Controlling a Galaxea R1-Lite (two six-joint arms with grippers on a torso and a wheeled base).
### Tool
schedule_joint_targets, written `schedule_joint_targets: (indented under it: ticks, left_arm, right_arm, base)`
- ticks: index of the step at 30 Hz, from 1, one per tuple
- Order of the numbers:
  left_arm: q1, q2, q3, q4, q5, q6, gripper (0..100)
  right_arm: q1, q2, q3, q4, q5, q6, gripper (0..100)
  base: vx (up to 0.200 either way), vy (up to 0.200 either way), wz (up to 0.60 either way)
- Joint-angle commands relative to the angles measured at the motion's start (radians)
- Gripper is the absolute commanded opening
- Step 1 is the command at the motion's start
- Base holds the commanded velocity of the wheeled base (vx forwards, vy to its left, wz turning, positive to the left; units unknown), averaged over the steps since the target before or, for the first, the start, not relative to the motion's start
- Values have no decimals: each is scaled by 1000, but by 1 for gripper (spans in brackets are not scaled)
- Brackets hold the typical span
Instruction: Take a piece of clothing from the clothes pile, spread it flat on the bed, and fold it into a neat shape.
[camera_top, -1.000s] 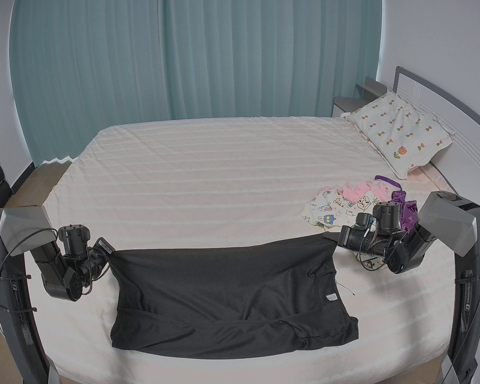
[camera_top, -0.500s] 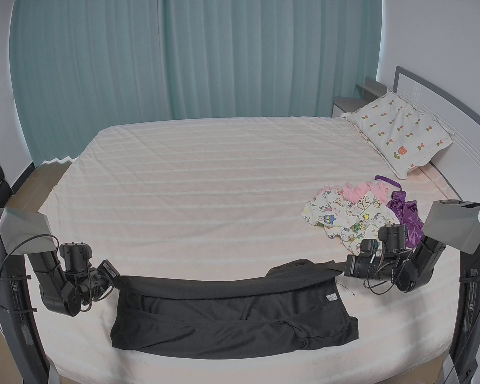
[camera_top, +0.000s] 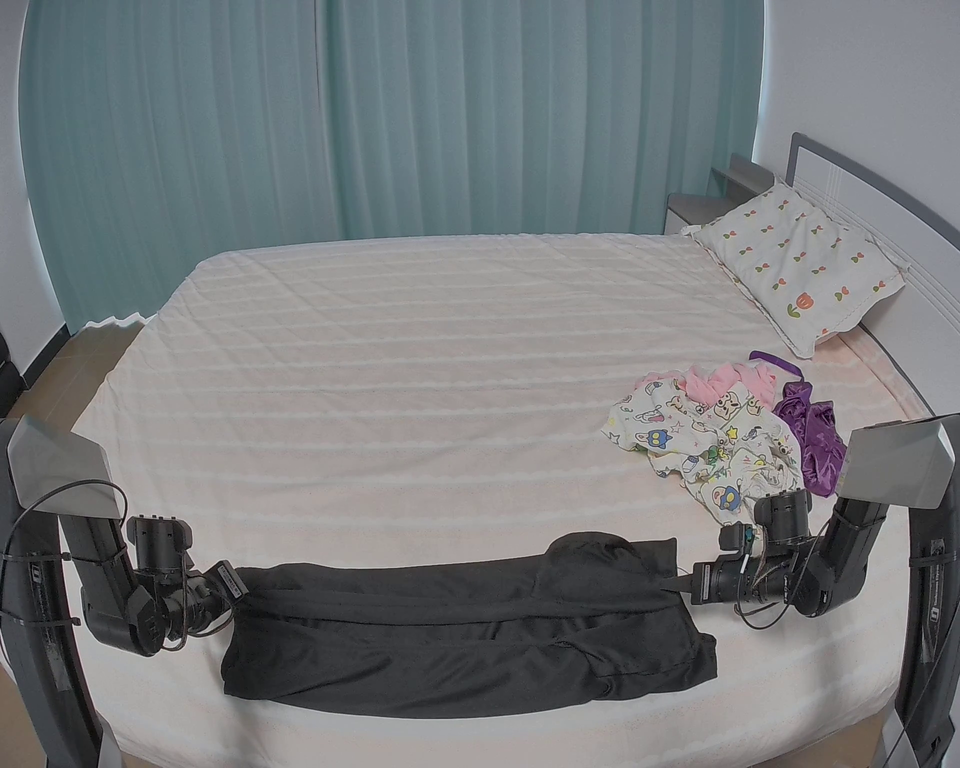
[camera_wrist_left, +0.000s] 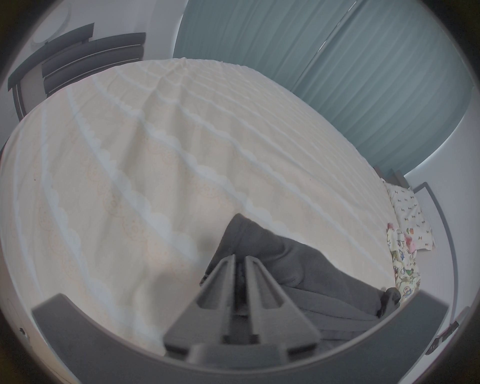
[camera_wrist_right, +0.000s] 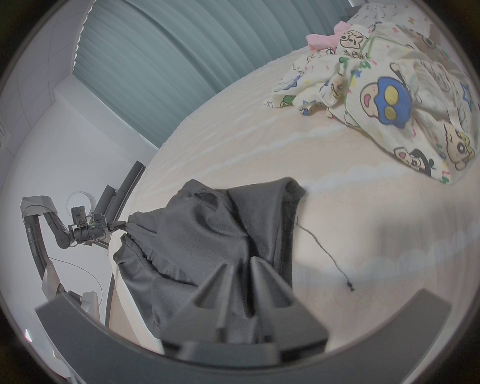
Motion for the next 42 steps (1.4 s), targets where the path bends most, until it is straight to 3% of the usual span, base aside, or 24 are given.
schedule_joint_targets:
  ticks: [1,12,15,21,28,42]
  left_arm:
    - [-3,13,26,0,0,16,100]
    - [0,-13,97,-82,1,15,100]
    - [15,-47,121,-116,1,-33,100]
    - [30,-188,118,-112,-8,-243,100]
    - [4,-204,126,-113,-37,-390,100]
    - [4,-178,149,-121,-36,-393,100]
  right_arm:
    - [3,31,20,-10,-3,0,100]
    - [-3,-27,50,-67,-18,36,100]
    - [11,-53,55,-113,-20,77,100]
    - [71,-79,44,-154,-20,175,100]
    - [109,2,-42,-158,-23,178,100]
    - [145,62,-210,-18,-29,180,100]
  base:
    - [0,0,0]
    - [0,0,0]
    - [0,0,0]
    - [0,0,0]
    - [0,0,0]
    - [0,0,0]
